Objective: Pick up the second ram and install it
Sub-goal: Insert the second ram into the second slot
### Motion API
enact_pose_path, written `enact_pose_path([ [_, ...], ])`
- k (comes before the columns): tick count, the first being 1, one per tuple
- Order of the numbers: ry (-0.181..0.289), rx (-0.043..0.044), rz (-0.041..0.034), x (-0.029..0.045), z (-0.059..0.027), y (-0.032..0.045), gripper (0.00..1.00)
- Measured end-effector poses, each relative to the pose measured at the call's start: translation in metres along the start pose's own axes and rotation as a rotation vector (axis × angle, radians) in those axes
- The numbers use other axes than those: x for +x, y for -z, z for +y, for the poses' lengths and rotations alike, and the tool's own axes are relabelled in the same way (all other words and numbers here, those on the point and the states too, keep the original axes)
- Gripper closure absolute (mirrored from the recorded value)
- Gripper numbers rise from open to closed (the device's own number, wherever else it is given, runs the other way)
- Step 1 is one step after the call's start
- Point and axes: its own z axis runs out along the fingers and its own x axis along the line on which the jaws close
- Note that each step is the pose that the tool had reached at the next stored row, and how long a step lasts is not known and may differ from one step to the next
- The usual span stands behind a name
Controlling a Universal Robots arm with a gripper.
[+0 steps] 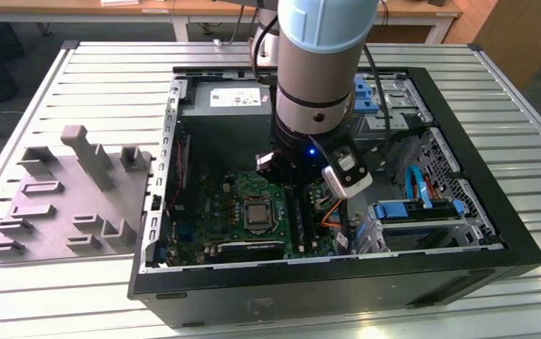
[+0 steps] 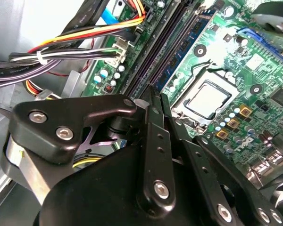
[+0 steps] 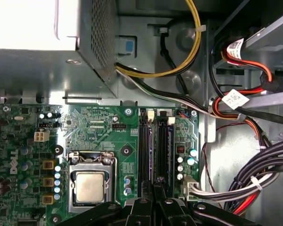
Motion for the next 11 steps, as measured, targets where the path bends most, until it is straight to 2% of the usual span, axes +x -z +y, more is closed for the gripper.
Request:
enact_pose_path([
  [11, 0.000, -0.0007, -0.0001, 0.0016, 0.0002, -0.0058, 0.87],
])
